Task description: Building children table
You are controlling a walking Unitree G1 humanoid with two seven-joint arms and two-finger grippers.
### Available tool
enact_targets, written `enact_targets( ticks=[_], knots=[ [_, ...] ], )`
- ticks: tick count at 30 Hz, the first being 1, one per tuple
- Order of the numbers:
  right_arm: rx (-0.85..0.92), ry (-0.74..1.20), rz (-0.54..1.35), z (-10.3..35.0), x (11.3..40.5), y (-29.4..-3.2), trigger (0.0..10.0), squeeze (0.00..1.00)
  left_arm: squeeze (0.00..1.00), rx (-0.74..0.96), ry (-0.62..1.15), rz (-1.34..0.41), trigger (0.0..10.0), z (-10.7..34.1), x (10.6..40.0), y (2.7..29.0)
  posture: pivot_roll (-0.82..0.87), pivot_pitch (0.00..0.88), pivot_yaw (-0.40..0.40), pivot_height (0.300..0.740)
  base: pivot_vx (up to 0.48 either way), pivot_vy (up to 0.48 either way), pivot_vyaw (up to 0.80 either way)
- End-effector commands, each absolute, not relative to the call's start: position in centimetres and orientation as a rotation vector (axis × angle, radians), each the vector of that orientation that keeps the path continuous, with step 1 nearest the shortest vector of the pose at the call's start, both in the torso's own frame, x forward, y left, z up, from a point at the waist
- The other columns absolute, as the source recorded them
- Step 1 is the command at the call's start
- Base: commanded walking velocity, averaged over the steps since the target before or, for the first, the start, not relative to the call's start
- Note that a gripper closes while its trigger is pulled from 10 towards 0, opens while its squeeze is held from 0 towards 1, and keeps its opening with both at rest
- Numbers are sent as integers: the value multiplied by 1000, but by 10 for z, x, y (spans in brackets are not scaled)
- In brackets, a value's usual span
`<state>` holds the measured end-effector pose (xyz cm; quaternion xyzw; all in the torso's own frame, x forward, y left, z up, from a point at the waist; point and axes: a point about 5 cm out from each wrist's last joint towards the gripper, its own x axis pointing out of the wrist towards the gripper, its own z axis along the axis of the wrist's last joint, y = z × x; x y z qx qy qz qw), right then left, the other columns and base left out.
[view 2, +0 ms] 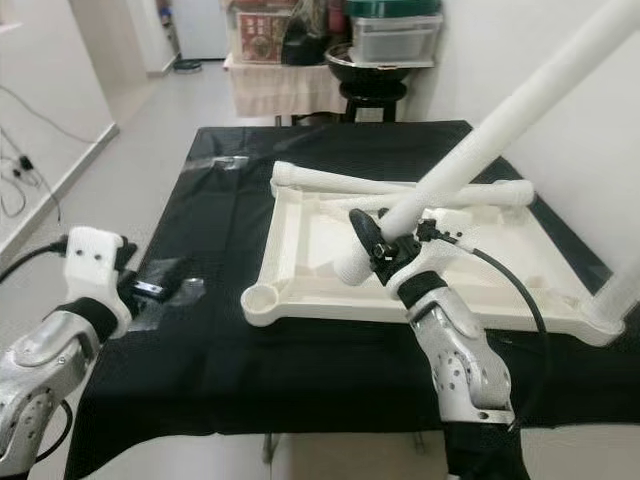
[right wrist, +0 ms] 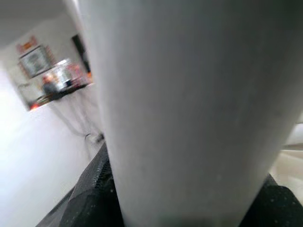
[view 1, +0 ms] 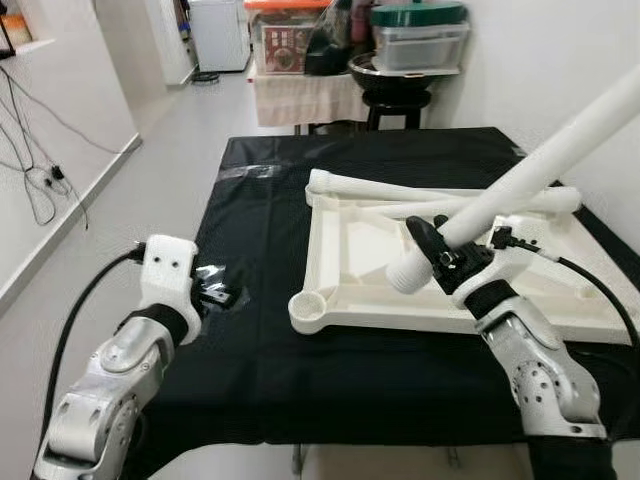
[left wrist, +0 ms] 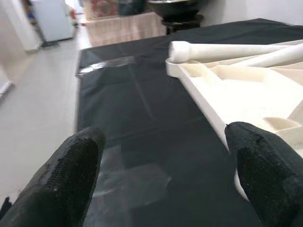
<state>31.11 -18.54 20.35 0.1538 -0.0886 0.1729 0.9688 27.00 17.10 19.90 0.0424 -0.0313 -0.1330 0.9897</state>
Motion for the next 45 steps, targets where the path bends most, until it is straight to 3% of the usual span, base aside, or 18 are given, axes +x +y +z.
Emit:
enact_targets(
  ticks=[1, 8, 10, 14, 16, 17, 18, 25, 34, 45],
  knots=[
    [244, -208, 402, 209, 309, -178, 10000, 0, 0, 103, -71, -347, 10000, 200, 261, 165, -76, 59, 10, 740, 0, 0, 788],
    [94, -204, 584, 220, 310, -166, 10000, 0, 0, 125, 3, -641, 10000, 187, 229, 140, -70, 101, -3, 740, 0, 0, 225],
    [82, -202, 604, 221, 310, -165, 10000, 0, 0, 132, 9, -655, 10000, 186, 227, 139, -70, 101, -3, 740, 0, 0, 0],
    [28, -184, 896, 229, 310, -147, 10000, 0, 0, 144, 0, -692, 10000, 187, 218, 134, -55, 132, -15, 740, 0, 0, 0],
    [19, -182, 935, 230, 309, -145, 10000, 0, 0, 146, -1, -697, 9608, 187, 217, 133, -54, 135, -16, 740, 0, 0, 0],
    [-13, -172, 981, 230, 312, -143, 10000, 0, 0, 151, -4, -716, 8392, 188, 213, 132, -51, 142, -19, 740, 0, 0, 0],
    [-29, -164, 1021, 231, 315, -142, 10000, 0, 0, 147, -8, -729, 0, 189, 211, 131, -45, 154, -23, 740, 0, 0, 0],
    [-45, -146, 1137, 236, 328, -138, 10000, 0, 0, 134, -22, -751, 0, 196, 203, 132, -35, 175, -31, 740, 0, 0, 0],
    [-18, -145, 1425, 240, 331, -110, 10000, 0, 0, 149, -31, -718, 0, 202, 191, 138, 17, 207, -63, 740, 0, 0, 0],
    [-104, -139, 1498, 248, 343, -98, 10000, 0, 0, 118, -10, -734, 0, 204, 179, 136, 36, 261, -81, 740, 0, 0, 0]
  ],
)
